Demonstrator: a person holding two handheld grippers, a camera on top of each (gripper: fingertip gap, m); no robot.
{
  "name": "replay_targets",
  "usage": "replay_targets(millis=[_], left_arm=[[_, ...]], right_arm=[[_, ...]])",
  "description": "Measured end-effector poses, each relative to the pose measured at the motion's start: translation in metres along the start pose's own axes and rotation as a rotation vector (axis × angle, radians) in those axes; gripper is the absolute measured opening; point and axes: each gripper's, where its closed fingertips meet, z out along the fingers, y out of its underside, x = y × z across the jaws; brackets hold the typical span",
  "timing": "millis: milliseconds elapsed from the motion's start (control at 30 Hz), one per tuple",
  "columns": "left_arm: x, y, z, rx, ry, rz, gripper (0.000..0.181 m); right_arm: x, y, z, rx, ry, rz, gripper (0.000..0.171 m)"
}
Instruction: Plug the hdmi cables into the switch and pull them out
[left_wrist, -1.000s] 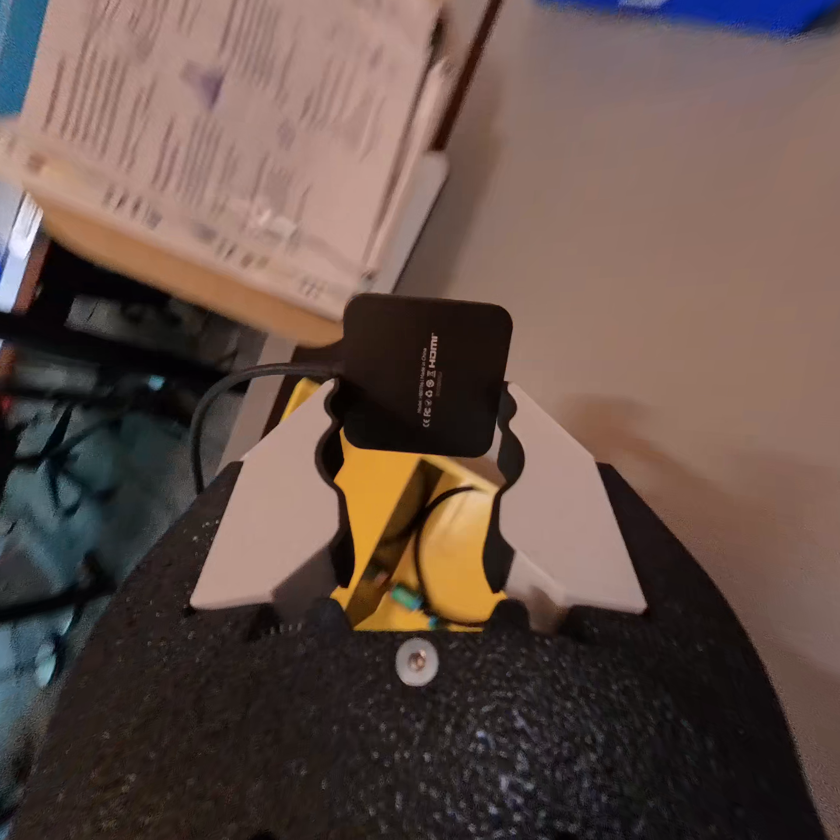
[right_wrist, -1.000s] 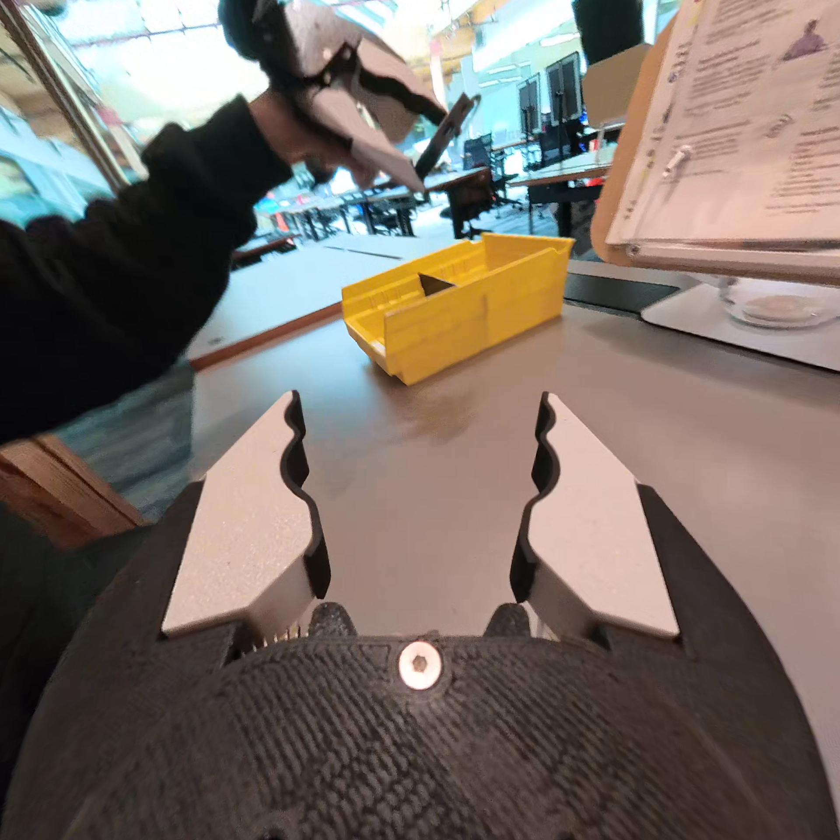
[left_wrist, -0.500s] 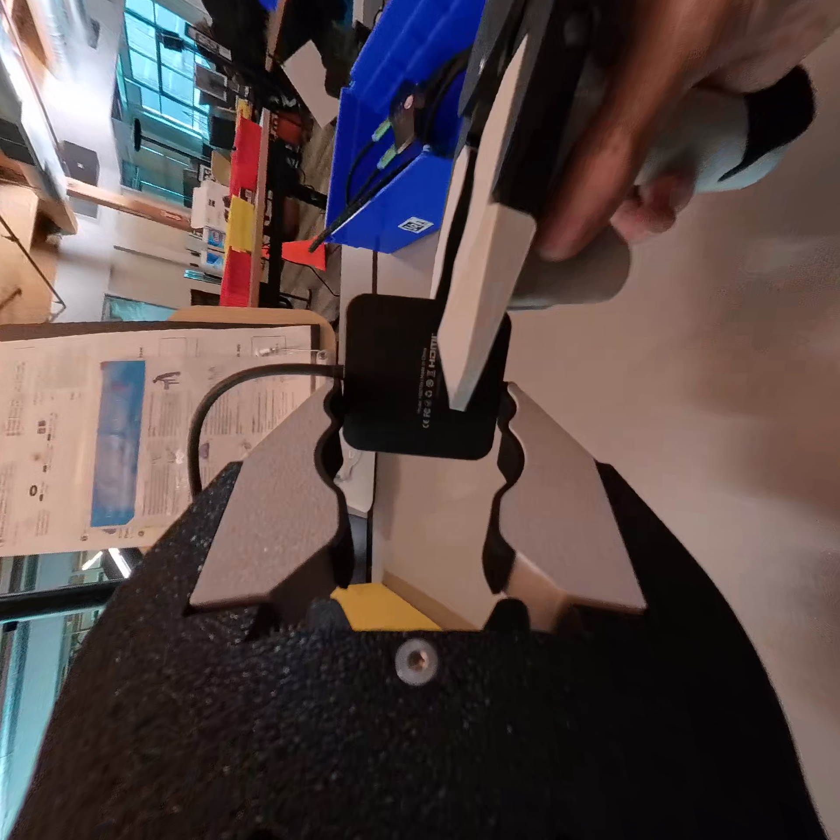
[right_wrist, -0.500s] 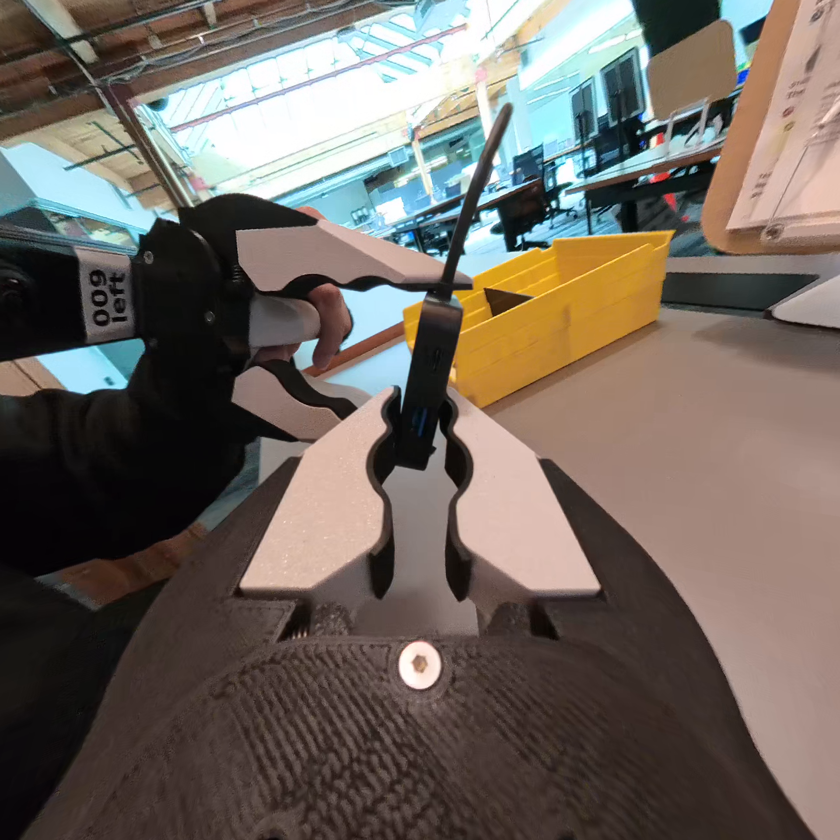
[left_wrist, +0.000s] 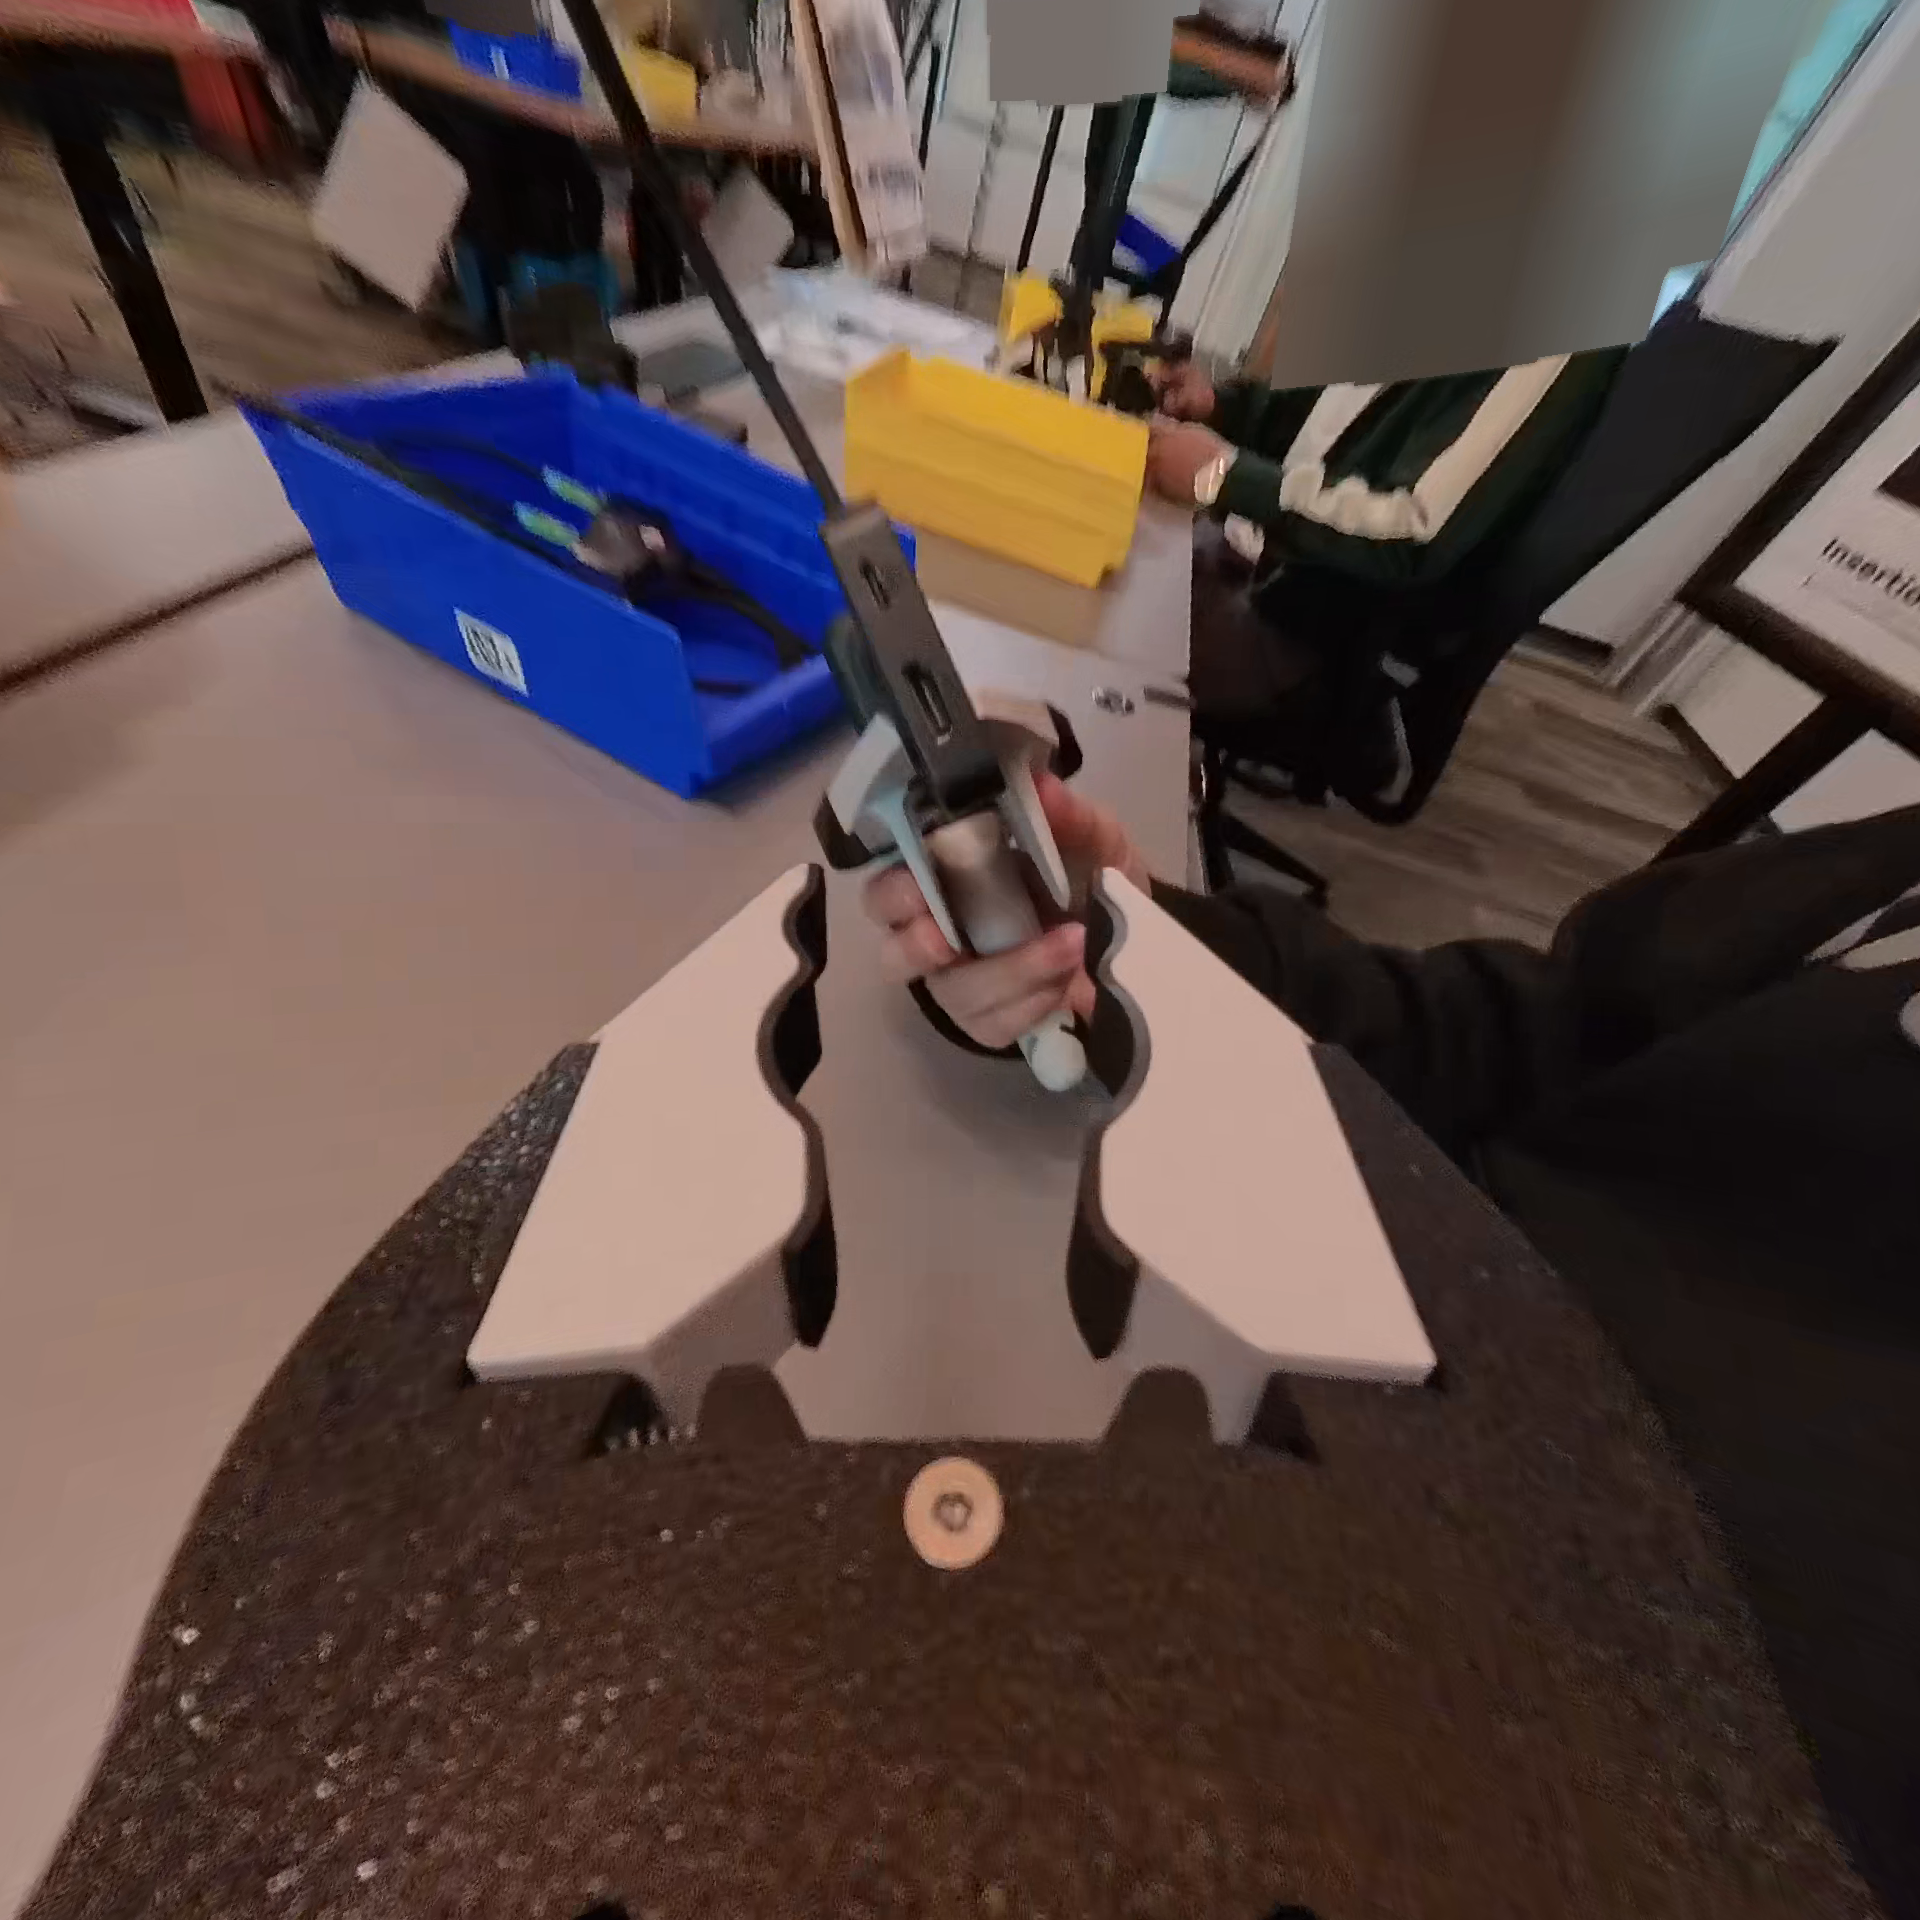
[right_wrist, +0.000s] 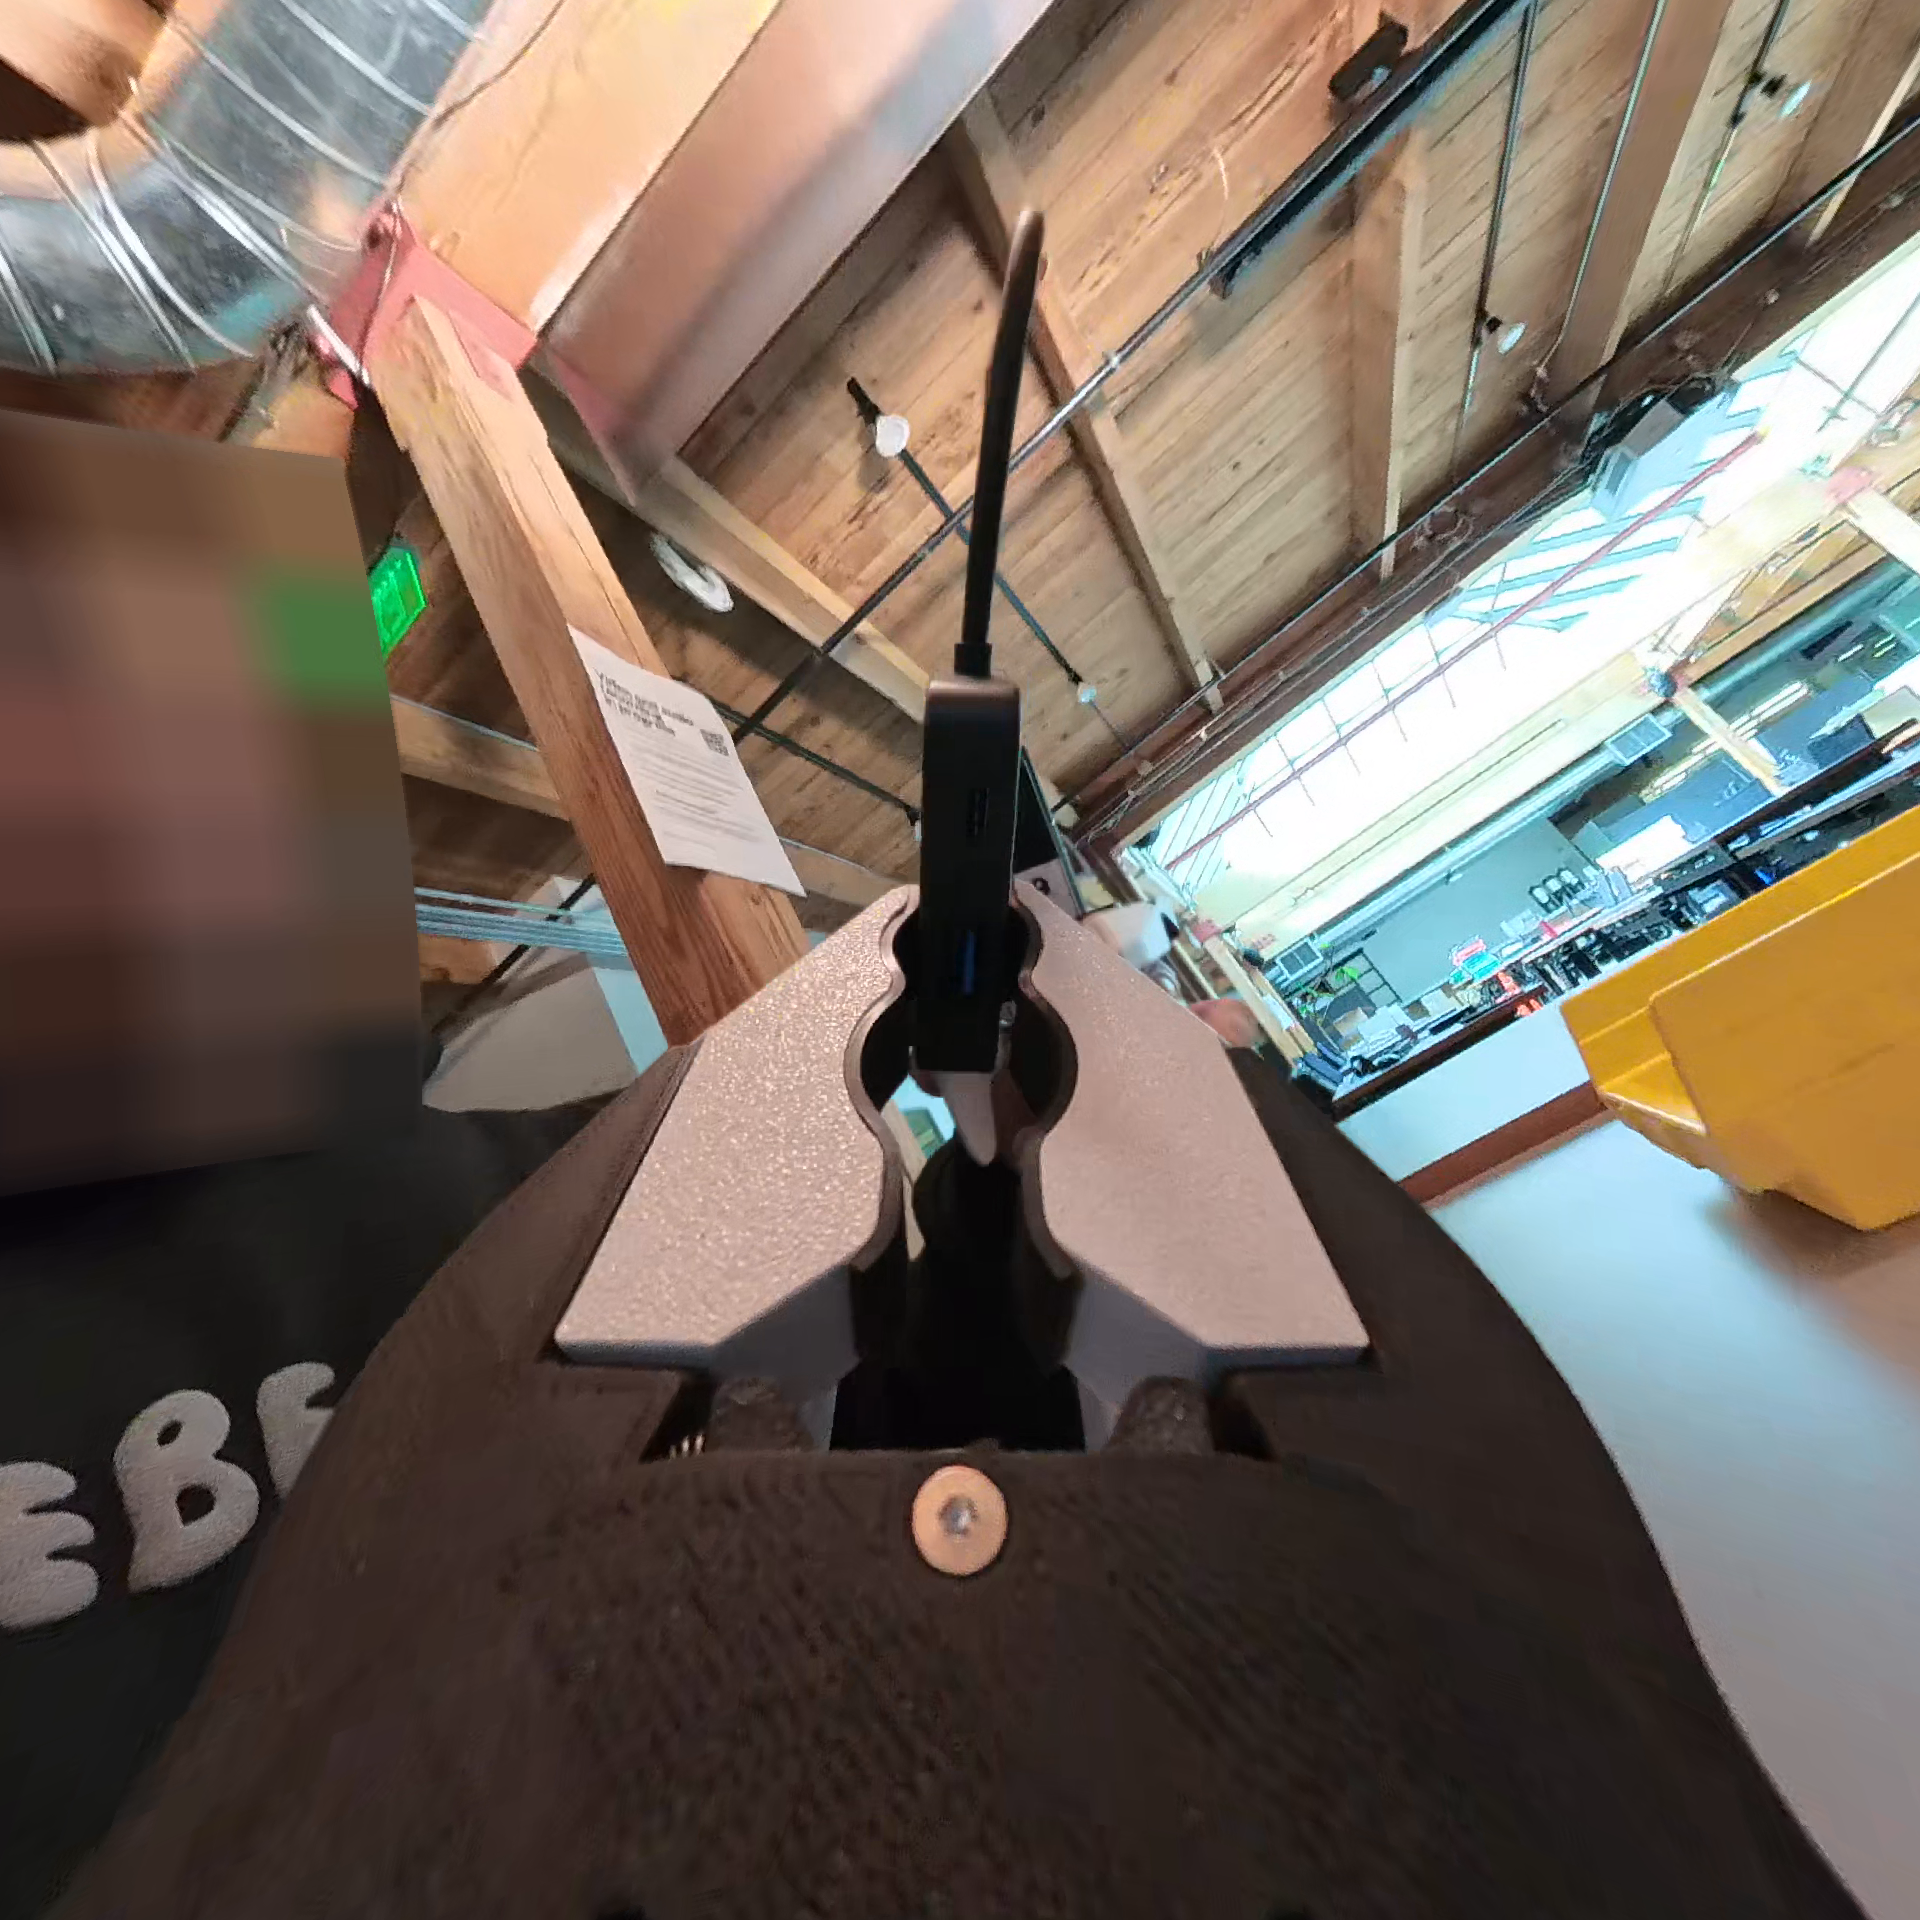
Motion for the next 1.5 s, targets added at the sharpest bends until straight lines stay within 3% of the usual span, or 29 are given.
replay_targets(millis=[100, 300, 433, 600, 633, 733, 767, 833, 933, 1067, 1300, 1500], left_arm=[[0.001, 0.007, 0.011, 0.03, -0.019, -0.03, 0.05], [-0.011, 0.008, 0.005, 0.111, -0.007, -0.129, 0.015], [-0.021, 0.012, 0.002, 0.123, 0.013, -0.216, 0.02], [-0.032, 0.024, 0.001, 0.146, 0.057, -0.323, 0.01], [-0.037, 0.026, 0.0, 0.164, 0.056, -0.369, 0.01], [-0.046, 0.028, -0.01, 0.228, 0.15, -0.557, 0.01], [-0.044, 0.033, -0.013, 0.212, 0.208, -0.61, 0.01], [-0.044, 0.045, -0.013, 0.173, 0.26, -0.683, 0.01], [-0.033, 0.05, -0.011, 0.136, 0.357, -0.732, 0.011], [-0.028, 0.04, -0.007, 0.158, 0.415, -0.807, 0.011], [-0.044, 0.038, -0.008, 0.141, 0.312, -0.825, 0.011], [-0.045, 0.042, 0.001, 0.09, 0.288, -0.83, 0.011]], right_arm=[[0.005, 0.01, 0.005, -0.045, 0.03, -0.013, 0.012], [0.02, 0.028, -0.003, -0.183, 0.14, -0.115, 0.011], [0.036, 0.058, -0.005, -0.396, 0.244, -0.193, 0.011], [0.05, 0.062, -0.005, -0.43, 0.319, -0.261, 0.015], [0.055, 0.06, -0.008, -0.439, 0.355, -0.33, 0.019], [0.049, 0.047, -0.01, -0.44, 0.374, -0.63, 0.077], [0.044, 0.048, -0.01, -0.473, 0.35, -0.762, 0.088], [0.046, 0.052, -0.013, -0.593, 0.344, -1.008, 0.105], [0.052, 0.071, -0.017, -0.747, 0.269, -1.067, 0.121], [0.051, 0.071, -0.005, -0.687, 0.168, -1.121, 0.112], [0.062, 0.068, -0.007, -0.675, 0.135, -1.115, 0.076], [0.07, 0.068, -0.005, -0.674, 0.169, -1.11, 0.071]])
